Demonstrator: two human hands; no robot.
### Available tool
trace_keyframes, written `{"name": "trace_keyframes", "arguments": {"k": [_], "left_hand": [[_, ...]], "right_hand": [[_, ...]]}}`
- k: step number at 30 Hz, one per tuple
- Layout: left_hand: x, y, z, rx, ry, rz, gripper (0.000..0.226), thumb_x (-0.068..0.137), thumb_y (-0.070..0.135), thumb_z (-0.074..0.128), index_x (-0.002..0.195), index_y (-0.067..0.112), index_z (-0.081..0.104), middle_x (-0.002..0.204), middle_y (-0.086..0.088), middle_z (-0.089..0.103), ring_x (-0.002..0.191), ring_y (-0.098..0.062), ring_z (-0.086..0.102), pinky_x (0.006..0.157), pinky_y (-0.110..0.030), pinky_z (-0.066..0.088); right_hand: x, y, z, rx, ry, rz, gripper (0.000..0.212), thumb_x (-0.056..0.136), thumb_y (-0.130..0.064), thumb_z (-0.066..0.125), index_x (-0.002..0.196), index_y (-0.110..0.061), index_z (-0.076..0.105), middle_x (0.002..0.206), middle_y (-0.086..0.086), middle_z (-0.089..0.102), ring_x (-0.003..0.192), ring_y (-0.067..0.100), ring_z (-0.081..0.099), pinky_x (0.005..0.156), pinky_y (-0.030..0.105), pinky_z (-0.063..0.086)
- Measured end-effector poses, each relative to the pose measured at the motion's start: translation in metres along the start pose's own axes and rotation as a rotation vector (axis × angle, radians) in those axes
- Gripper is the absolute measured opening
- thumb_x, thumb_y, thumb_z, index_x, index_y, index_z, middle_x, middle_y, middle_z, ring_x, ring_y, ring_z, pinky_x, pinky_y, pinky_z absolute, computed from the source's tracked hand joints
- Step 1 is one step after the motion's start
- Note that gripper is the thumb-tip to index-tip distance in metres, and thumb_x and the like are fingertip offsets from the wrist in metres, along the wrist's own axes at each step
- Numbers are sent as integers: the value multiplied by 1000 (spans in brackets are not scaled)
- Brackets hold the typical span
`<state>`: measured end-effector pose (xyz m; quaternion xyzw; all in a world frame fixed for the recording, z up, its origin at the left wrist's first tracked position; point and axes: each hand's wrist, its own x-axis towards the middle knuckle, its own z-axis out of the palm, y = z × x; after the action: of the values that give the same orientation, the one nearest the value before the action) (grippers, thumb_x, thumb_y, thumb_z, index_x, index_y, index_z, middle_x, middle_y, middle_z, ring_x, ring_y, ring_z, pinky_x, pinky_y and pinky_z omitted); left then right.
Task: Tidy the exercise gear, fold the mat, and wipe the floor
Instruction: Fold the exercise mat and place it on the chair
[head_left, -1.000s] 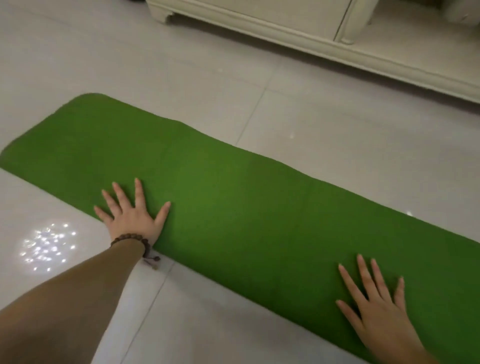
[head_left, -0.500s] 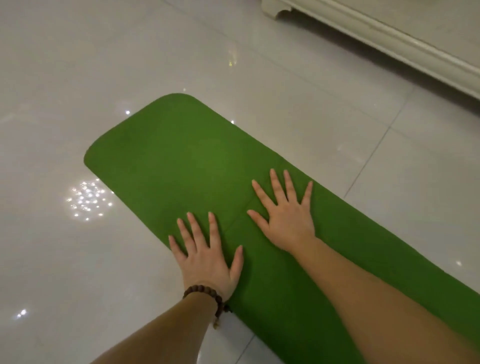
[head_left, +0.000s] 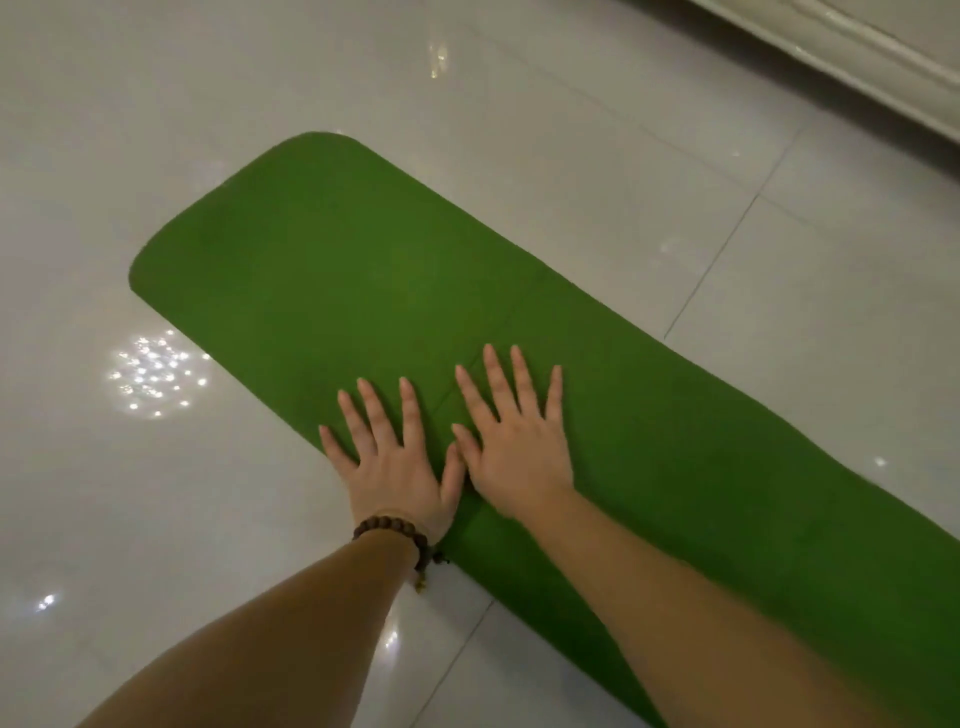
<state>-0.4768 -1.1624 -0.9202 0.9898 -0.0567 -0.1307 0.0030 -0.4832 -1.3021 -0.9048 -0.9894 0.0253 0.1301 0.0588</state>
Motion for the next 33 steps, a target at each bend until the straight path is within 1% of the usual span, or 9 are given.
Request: {"name": "trace_keyframes", "arguments": {"k": [3, 6, 11, 18, 23, 26, 28, 30, 33], "left_hand": [[0, 0, -2, -18, 2, 7, 77, 86, 61, 7, 154, 27, -1, 161, -18, -4, 146, -39, -10, 114, -63, -3], [-3, 2, -2, -18, 24, 25, 66, 92, 57, 10, 154, 34, 1, 162, -13, -3, 146, -40, -8, 113, -65, -3], [-10, 10, -14, 54, -18, 26, 66, 94, 60, 3, 154, 33, -1, 162, -9, -7, 147, -36, -12, 109, -72, -1], [-186, 134, 9, 32, -30, 513, 70, 92, 61, -6, 151, 24, -15, 158, -14, -18, 147, -32, -16, 115, -63, -1], [-346, 251, 50, -39, -157, 909, 71, 92, 58, 26, 151, 20, 16, 158, -16, 19, 146, -31, 12, 110, -62, 8], [-405, 289, 74, 48, -232, 1026, 72, 89, 59, 29, 151, 23, 22, 158, -12, 24, 145, -30, 17, 109, -62, 10], [-420, 303, 87, 139, -268, 1011, 74, 88, 63, 16, 153, 29, 10, 162, -9, 7, 148, -30, 7, 111, -62, 1], [-424, 310, 98, 251, -275, 987, 74, 87, 65, 1, 151, 31, -15, 157, -6, -25, 147, -28, -18, 112, -62, -12], [-433, 318, 96, 329, -284, 913, 76, 83, 68, -11, 143, 27, -31, 148, -7, -38, 143, -30, -28, 111, -65, -14]], "right_hand": [[-63, 26, 17, -44, -37, -168, 56, 97, -58, 9, 148, -41, -3, 159, -1, -10, 145, 22, -16, 112, 62, -5], [-127, 91, 26, -29, 0, 62, 56, 95, -62, 7, 148, -43, 2, 159, -2, -2, 146, 21, -6, 114, 59, 3], [-228, 165, 30, -41, -120, 364, 61, 86, -67, -12, 141, -44, -24, 155, -2, -24, 142, 19, -23, 116, 53, -6], [-366, 210, 13, 68, -191, 445, 60, 89, -62, 2, 140, -44, -23, 152, -1, -31, 141, 20, -26, 116, 56, -2], [-460, 236, 41, 85, -109, 575, 58, 91, -59, 0, 142, -41, -23, 153, 2, -30, 141, 21, -28, 116, 54, -6], [-515, 254, 76, 146, -130, 647, 60, 89, -62, -4, 143, -41, -17, 155, 0, -24, 141, 21, -26, 115, 55, -7], [-556, 269, 99, 166, -125, 687, 60, 89, -64, -6, 145, -43, -11, 156, -2, -18, 143, 20, -20, 115, 56, -7], [-604, 288, 118, 171, -89, 755, 59, 91, -63, -4, 146, -43, -4, 158, -4, -8, 145, 20, -12, 115, 56, -3], [-677, 320, 137, 206, -74, 1002, 57, 91, -61, -4, 146, -44, -8, 157, -5, -12, 145, 19, -14, 115, 53, -8]]}}
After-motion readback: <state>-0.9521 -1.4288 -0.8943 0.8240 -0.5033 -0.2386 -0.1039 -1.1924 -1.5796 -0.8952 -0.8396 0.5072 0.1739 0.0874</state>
